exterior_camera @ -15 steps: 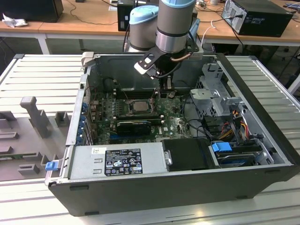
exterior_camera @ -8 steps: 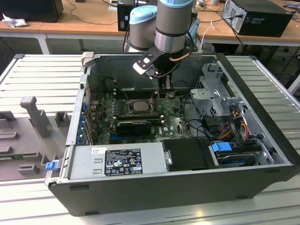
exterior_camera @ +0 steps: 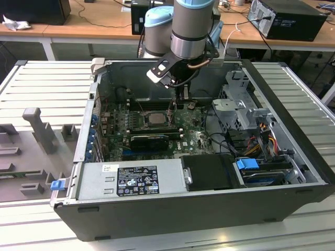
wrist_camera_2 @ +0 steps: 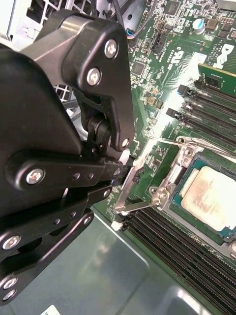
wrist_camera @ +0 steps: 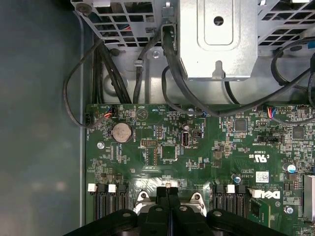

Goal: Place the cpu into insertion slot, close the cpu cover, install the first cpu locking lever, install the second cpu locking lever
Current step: 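Close the cpu cover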

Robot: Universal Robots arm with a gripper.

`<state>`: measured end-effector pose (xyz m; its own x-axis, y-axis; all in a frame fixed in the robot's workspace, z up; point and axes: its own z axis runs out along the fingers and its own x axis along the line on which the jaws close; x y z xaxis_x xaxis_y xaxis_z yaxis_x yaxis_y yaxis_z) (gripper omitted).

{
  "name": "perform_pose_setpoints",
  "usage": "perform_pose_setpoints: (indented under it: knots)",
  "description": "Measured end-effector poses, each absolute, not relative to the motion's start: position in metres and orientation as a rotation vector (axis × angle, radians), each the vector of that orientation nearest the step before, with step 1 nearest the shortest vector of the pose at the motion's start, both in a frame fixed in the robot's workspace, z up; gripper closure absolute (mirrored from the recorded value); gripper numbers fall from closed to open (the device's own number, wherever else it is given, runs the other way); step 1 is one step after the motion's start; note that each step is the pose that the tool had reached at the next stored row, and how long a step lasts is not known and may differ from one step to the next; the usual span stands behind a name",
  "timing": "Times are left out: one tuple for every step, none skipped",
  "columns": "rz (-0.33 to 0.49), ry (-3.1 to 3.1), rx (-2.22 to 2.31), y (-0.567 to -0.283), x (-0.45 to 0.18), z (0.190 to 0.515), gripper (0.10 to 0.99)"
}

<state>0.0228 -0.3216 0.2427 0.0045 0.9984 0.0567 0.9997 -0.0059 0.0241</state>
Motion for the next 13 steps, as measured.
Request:
perform_pose_setpoints:
  knots:
    - [-0.089, -2.199, -2.21, -0.3217, 0.0226, 0.2427, 0.98]
    - [-0.089, -2.199, -2.21, -0.3217, 0.022, 0.2427, 0.98]
    - [-0.089, -2.199, -2.21, -0.3217, 0.0217, 0.2427, 0.98]
    - [-0.089, -2.199, -2.21, -0.3216, 0.0215, 0.2427, 0.98]
    - [-0.089, -2.199, -2.21, -0.3216, 0.0211, 0.2427, 0.98]
    - [-0.089, -2.199, -2.21, -0.3217, 0.0208, 0.2427, 0.98]
    - [-0.089, -2.199, -2.21, -0.3217, 0.0204, 0.2427, 0.98]
    - [-0.089, -2.199, -2.21, -0.3217, 0.02, 0.2427, 0.98]
    - [-0.089, -2.199, -2.21, -0.3217, 0.0197, 0.2427, 0.98]
    - [-0.089, -2.199, -2.21, -0.3216, 0.0195, 0.2427, 0.98]
    - [-0.089, -2.199, -2.21, -0.3217, 0.0192, 0.2427, 0.98]
    - [-0.089, -2.199, -2.21, -0.3217, 0.019, 0.2427, 0.98]
    - [-0.089, -2.199, -2.21, -0.3216, 0.0188, 0.2427, 0.98]
